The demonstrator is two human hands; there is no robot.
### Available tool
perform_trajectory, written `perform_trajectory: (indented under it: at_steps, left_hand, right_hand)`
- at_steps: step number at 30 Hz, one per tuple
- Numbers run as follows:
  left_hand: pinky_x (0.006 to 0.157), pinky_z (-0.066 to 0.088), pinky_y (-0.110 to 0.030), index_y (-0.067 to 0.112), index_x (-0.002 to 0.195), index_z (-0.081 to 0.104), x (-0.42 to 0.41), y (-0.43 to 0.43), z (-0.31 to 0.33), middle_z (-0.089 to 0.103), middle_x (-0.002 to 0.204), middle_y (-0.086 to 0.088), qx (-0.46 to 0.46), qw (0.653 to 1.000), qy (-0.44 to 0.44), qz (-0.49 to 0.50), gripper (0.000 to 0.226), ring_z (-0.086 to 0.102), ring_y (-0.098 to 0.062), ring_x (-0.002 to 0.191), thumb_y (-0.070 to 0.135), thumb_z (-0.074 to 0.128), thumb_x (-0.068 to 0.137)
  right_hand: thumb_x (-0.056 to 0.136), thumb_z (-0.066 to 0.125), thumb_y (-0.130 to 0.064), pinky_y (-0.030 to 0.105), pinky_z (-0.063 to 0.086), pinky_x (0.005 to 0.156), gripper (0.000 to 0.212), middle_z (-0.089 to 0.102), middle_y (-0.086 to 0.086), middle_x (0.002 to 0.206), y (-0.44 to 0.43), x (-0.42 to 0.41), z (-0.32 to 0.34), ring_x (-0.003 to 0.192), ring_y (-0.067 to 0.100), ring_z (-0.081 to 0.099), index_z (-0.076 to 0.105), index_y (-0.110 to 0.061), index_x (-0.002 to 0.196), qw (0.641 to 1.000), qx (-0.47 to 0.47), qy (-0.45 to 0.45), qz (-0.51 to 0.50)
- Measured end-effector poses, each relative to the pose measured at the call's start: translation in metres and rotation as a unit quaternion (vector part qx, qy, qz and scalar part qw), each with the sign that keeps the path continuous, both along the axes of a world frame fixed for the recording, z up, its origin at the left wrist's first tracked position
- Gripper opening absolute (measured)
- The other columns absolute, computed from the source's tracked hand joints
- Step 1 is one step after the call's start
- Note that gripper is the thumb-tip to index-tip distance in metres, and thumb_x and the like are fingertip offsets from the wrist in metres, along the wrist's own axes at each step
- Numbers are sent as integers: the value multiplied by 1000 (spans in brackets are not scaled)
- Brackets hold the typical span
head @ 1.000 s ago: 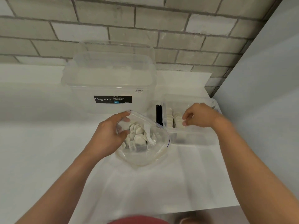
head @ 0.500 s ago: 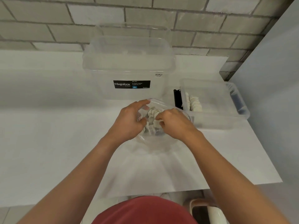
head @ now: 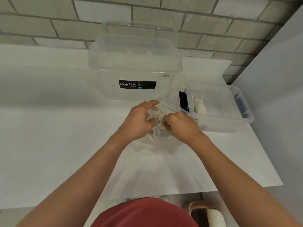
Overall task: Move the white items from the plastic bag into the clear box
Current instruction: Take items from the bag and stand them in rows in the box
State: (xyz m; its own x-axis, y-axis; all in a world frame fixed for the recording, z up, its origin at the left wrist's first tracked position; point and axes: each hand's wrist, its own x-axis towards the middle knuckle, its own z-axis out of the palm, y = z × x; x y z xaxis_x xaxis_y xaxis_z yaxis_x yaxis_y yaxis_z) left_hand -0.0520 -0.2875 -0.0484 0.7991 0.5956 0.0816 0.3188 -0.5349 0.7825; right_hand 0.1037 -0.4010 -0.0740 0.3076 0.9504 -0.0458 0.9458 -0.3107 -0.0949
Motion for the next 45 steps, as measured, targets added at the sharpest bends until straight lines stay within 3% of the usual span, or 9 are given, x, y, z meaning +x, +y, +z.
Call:
perform_trajectory:
  at_steps: [9,11,14,19,21,25,30,36,45]
  left_hand:
    - [70,36,0,31,137,53,7,11,1,63,117,17,-19,1000,0,11,56,54,-1,72,14,70,86]
    - [68,37,-1,32,136,53,8,12,1,63,117,18,-31,999,-4,17,56,53,0,72,15,71,86]
    - [68,37,-1,34,136,53,7,13,-1,63,115,20,-39,999,-7,23,55,53,1,73,18,72,87]
    - [70,38,-3,37,134,53,8,9,-3,62,112,25,-46,998,-1,37,53,54,1,80,18,71,88]
    - [70,38,-1,38,133,53,9,7,-2,63,112,24,-43,998,-7,41,52,54,-1,80,18,71,88]
    - [70,40,-4,39,132,53,10,5,1,62,111,25,-43,998,-10,49,53,54,-3,79,17,71,88]
    - [69,40,-6,38,133,53,11,2,4,62,112,24,-33,997,-1,66,53,54,-4,79,15,69,88]
    - [69,39,-3,37,132,54,9,-1,4,63,113,22,-23,996,13,81,52,56,-4,78,16,70,88]
    - [73,41,-7,40,132,53,11,1,5,64,112,24,-33,995,19,94,54,57,-4,78,16,71,87]
  right_hand:
    - [92,71,-25,38,57,70,8,75,-12,86,-28,2,61,78,14,68,75,-30,97,987,106,110,-46]
    - [91,73,-27,33,56,73,8,74,-17,86,-38,7,80,78,6,67,76,-33,95,980,124,143,-61]
    - [88,76,-28,12,49,70,8,73,-22,83,-58,20,115,78,1,67,77,-35,90,964,182,176,-87]
    - [88,77,-32,10,46,60,5,71,-21,78,-78,74,145,74,5,68,76,-33,92,935,279,145,-167]
    - [89,76,-31,17,53,66,6,71,-20,80,-77,104,144,73,6,68,77,-30,95,934,284,105,-191]
    - [90,74,-28,39,58,73,5,70,-12,84,-66,158,114,81,20,68,78,-30,92,954,212,0,-210]
    - [94,65,-23,30,47,69,17,72,-1,104,-45,190,66,92,30,65,77,-33,100,971,33,-68,-228]
    - [94,61,-24,35,55,75,19,68,3,106,-33,202,27,91,31,64,75,-36,96,972,-37,-49,-228]
    - [91,64,-23,38,52,81,17,68,1,104,-26,209,16,87,29,61,75,-37,92,970,-63,-18,-232]
